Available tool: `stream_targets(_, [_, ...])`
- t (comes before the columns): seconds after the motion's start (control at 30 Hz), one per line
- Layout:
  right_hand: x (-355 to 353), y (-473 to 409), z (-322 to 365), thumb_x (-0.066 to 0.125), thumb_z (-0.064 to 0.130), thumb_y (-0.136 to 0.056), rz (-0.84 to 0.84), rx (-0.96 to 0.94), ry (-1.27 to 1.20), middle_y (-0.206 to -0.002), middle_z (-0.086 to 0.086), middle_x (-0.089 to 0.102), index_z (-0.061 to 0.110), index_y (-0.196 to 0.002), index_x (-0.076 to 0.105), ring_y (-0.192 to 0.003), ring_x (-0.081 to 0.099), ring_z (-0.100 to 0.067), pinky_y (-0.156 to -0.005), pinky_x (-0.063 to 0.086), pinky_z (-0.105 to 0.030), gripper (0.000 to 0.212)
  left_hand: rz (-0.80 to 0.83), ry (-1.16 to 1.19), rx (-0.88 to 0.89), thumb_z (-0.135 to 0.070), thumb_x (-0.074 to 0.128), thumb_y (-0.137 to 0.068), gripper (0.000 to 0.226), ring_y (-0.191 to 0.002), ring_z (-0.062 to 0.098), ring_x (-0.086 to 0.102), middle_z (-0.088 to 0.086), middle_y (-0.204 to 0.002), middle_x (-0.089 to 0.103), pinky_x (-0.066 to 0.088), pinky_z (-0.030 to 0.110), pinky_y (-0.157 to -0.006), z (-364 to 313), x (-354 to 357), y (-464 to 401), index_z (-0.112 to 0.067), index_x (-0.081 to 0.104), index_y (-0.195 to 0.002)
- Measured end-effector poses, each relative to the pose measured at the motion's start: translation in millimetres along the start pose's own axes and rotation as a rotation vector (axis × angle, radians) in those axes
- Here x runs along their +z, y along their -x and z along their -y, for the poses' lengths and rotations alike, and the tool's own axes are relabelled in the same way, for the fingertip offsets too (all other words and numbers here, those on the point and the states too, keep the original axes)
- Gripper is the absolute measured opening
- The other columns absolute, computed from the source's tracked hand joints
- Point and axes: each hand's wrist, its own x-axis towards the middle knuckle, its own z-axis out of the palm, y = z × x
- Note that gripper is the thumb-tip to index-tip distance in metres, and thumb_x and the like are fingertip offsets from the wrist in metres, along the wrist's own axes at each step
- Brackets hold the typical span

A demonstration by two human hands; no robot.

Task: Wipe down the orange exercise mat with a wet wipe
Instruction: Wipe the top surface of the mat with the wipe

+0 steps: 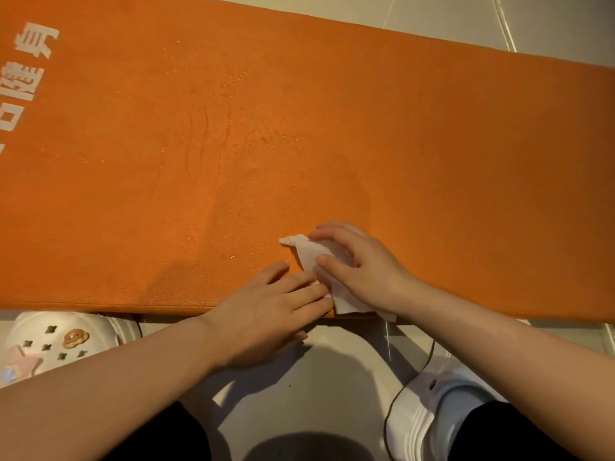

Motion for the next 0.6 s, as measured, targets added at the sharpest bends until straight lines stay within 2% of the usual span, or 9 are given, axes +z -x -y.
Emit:
stream_targets(0.07, [-6,6,-6,0.058,0.022,-0.097,-0.079,-0.047,0.113,-0.128,0.006,0.053,0.019,-0.122,0.061,-0.117,0.049,-0.009,-0.099,0.038,-0.024,0.026,0.028,0.0,-0.01,-0.04,0.071,-0.078,0.057,-0.12,0.023,0.059,0.001,-0.13,0.063,0.046,0.049,-0.101,1,3,-4,-0.02,0.057,-0.129])
stream_targets(0.13, [-16,15,-13,0.059,0.036,-0.091,-0.076,-0.112,0.239,-0.11,0.006,0.054,0.021,-0.107,0.06,-0.099,0.05,-0.01,-0.083,0.042,-0.03,0.022,-0.021,0.011,-0.031,-0.039,0.07,-0.08,0.052,-0.11,0.022,0.062,-0.001,-0.118,0.067,0.046,0.047,-0.099,3,2,-6,-0.021,0.057,-0.127])
stream_targets(0.2, [-26,27,-19,0.056,0.054,-0.085,0.088,-0.164,0.323,-0.101,0.009,0.051,0.026,-0.097,0.054,-0.09,0.047,-0.007,-0.073,0.039,-0.026,0.03,-0.098,0.012,-0.08,-0.037,0.064,-0.084,0.039,-0.098,0.022,0.065,-0.003,-0.103,0.069,0.043,0.042,-0.095,6,1,-4,-0.021,0.062,-0.12])
stream_targets(0.27, [-24,39,-22,0.055,0.062,-0.08,0.237,-0.225,0.512,-0.108,0.009,0.05,0.029,-0.097,0.052,-0.096,0.047,-0.008,-0.075,0.038,-0.024,0.038,-0.147,0.005,-0.118,-0.032,0.053,-0.086,0.029,-0.089,0.022,0.066,-0.004,-0.093,0.07,0.037,0.037,-0.089,8,3,2,-0.021,0.068,-0.108])
stream_targets(0.33, [-13,48,-27,0.068,0.05,-0.073,0.246,-0.275,0.678,-0.117,0.003,0.053,0.026,-0.098,0.053,-0.103,0.052,-0.016,-0.08,0.045,-0.03,0.038,-0.149,0.006,-0.13,-0.027,0.054,-0.086,0.021,-0.084,0.022,0.066,-0.005,-0.088,0.069,0.036,0.035,-0.082,8,7,7,-0.023,0.071,-0.097])
stream_targets(0.43, [-5,46,-25,0.081,0.021,-0.069,0.2,-0.253,0.629,-0.109,-0.002,0.06,0.02,-0.091,0.057,-0.093,0.059,-0.024,-0.072,0.049,-0.034,0.033,-0.119,0.066,-0.161,-0.025,0.048,-0.084,0.024,-0.087,0.021,0.065,-0.007,-0.089,0.068,0.035,0.034,-0.079,7,5,8,-0.025,0.072,-0.087])
stream_targets(0.53, [-18,39,-6,0.067,0.012,-0.085,0.257,-0.249,0.522,-0.094,0.001,0.06,0.018,-0.085,0.056,-0.083,0.056,-0.019,-0.065,0.039,-0.028,0.012,-0.086,0.237,-0.131,-0.028,0.047,-0.086,0.023,-0.105,0.021,0.062,-0.004,-0.104,0.068,0.044,0.035,-0.084,8,-13,3,-0.023,0.068,-0.092])
stream_targets(0.6, [-30,37,8,0.058,0.018,-0.095,0.326,-0.137,0.361,-0.084,0.007,0.055,0.023,-0.086,0.05,-0.075,0.05,-0.006,-0.064,0.039,-0.025,0.013,-0.1,0.439,-0.154,-0.031,0.046,-0.091,0.015,-0.111,0.02,0.06,-0.001,-0.114,0.067,0.053,0.036,-0.083,7,-33,-1,-0.026,0.058,-0.096])
